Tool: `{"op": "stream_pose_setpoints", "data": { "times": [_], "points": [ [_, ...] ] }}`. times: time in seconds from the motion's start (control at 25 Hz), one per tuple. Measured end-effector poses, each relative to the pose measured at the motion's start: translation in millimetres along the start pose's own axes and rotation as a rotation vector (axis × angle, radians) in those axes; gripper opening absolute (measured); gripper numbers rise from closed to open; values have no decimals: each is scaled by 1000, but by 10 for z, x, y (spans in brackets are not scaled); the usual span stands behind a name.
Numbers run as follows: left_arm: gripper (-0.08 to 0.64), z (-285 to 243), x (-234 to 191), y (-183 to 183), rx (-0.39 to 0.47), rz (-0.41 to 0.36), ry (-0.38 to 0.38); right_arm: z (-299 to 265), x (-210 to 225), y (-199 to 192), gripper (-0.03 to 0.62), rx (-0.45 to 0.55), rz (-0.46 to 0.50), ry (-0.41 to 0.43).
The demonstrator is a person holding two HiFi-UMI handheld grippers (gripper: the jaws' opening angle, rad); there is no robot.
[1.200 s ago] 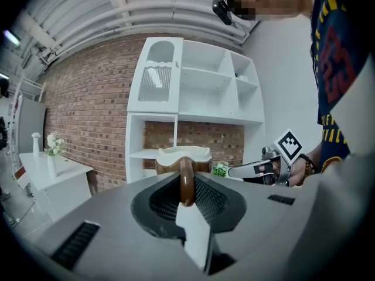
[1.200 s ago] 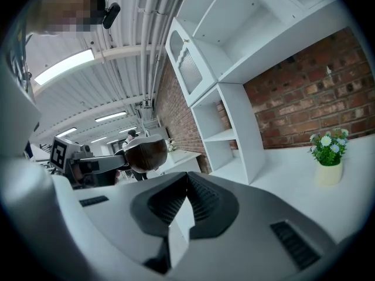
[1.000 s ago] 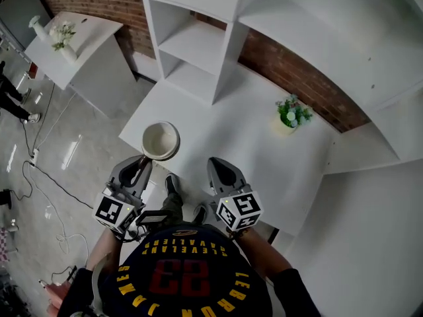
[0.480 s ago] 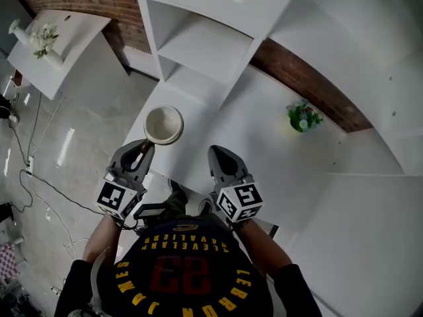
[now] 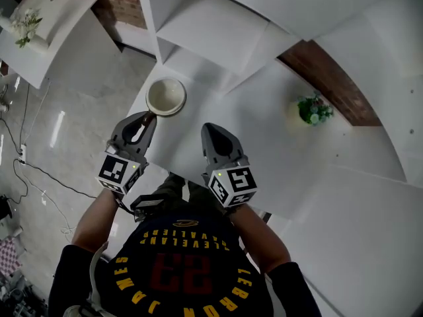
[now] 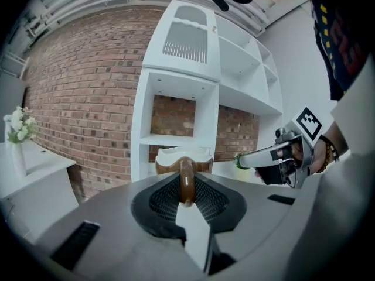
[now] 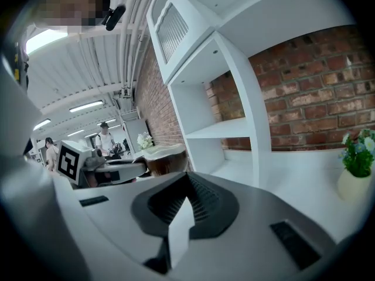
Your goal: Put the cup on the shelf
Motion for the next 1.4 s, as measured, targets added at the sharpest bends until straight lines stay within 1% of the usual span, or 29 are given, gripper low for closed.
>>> {"op": "stream_pose_setpoints", "data": {
  "times": [0.16,0.32,0.44,0.68,0.8,1.24,1.4],
  "points": [
    [48,-216,-69,-100,-13,0,32,-188,58,-133,6,-32,38,45],
    [48,-402,-101,-167,-39,-34,44,-341,192,-230,6,-62,60,69],
    [48,-555,-118,-221,-50,-60,33,-462,331,-267,6,-59,75,58],
    [48,-885,-137,-404,-62,-62,19,-683,562,-341,6,-74,134,41],
    [48,-1052,-154,-505,-72,-71,10,-799,643,-368,6,-90,144,41],
    [48,-1443,-269,-871,-83,-77,-19,-1056,592,-544,6,-174,179,42],
    [48,-1641,-329,-919,-81,-85,-25,-1096,611,-581,6,-194,179,34]
  ]
}}
Point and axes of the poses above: the fingertips, and each gripper's own axes: z backward along the fingers, x to its right, y out of its top, the point moved 1 cm from there along z, backward along the fingers, and after that the axes turned 3 degrees about -z, right-handed, at the moved point
